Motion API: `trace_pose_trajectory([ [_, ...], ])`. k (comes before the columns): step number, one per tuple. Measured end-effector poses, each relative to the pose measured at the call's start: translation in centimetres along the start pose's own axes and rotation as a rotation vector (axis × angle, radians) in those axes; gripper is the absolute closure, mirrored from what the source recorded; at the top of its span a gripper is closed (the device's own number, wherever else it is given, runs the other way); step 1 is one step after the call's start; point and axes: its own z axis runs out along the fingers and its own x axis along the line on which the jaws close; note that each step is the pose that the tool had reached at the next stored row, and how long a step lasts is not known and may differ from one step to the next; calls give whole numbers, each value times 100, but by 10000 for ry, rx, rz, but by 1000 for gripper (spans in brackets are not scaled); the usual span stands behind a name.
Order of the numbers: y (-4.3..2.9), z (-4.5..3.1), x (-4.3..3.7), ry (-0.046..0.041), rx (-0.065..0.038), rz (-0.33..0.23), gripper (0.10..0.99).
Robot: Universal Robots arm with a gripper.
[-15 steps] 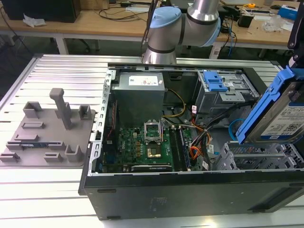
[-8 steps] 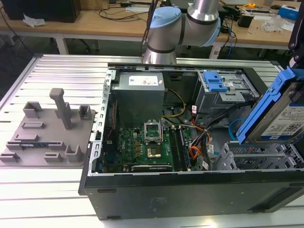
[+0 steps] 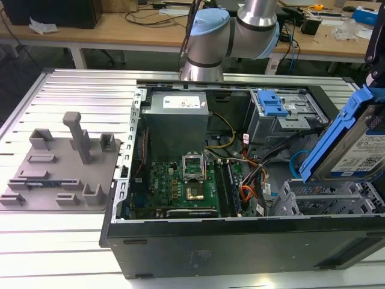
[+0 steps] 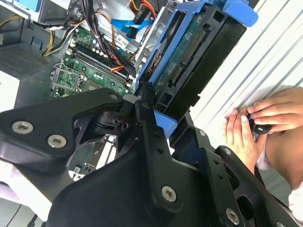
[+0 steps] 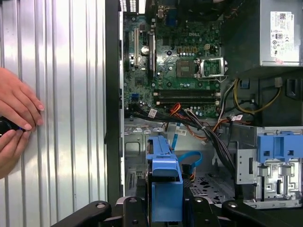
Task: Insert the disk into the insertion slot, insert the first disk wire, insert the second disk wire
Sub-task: 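Insert the disk into the insertion slot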
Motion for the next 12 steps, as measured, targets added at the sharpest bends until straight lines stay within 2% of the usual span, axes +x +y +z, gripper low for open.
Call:
trace_pose_trajectory([
  [6,1,51,-69,-1,0,-1,722],
  [12,2,106,-76,0,-10,1,722],
])
